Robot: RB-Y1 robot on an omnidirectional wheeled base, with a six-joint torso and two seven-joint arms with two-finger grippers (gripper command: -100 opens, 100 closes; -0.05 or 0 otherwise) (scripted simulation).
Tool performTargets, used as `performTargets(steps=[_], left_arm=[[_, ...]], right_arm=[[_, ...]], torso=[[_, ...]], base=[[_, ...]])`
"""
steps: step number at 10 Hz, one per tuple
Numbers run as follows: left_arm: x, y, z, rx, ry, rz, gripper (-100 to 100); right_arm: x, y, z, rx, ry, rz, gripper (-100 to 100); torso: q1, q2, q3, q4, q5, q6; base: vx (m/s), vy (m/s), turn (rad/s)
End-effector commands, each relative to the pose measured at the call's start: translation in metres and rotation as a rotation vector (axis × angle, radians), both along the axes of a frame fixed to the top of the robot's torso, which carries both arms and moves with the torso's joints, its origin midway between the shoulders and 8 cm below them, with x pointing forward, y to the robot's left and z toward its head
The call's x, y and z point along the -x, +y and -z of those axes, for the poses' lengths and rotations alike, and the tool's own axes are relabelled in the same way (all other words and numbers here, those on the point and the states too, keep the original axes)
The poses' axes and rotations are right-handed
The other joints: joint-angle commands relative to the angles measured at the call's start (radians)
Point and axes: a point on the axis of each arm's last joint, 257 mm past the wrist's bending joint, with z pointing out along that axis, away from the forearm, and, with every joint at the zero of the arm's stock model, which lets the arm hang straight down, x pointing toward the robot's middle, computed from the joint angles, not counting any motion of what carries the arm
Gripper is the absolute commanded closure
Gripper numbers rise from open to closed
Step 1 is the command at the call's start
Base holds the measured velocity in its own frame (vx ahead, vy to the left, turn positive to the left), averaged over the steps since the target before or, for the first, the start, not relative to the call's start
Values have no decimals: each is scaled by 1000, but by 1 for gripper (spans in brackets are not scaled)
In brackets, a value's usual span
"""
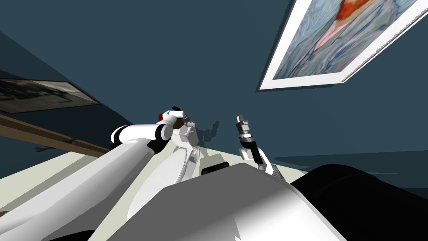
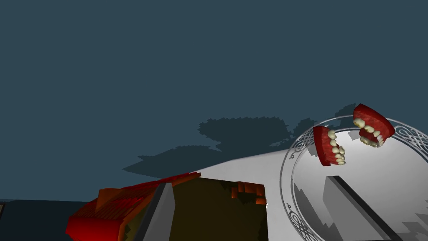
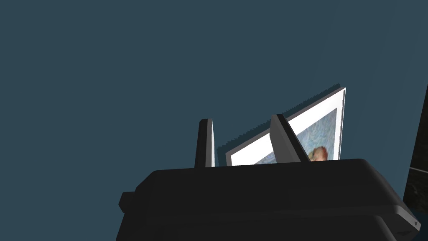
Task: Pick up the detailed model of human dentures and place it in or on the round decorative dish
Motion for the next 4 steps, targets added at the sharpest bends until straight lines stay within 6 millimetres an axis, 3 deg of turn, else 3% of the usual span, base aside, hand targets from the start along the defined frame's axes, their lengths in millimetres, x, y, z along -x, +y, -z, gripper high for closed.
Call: performTargets(steps=[1, 4], left_arm=[[0, 0, 0, 0, 0, 0, 0], [0, 0, 0, 0, 0, 0, 0]], right_arm=[[0, 0, 0, 0, 0, 0, 0], [0, 0, 0, 0, 0, 0, 0]], torso=[[0, 0, 0, 0, 0, 0], [0, 0, 0, 0, 0, 0]], base=[[0, 0, 0], [0, 0, 0]])
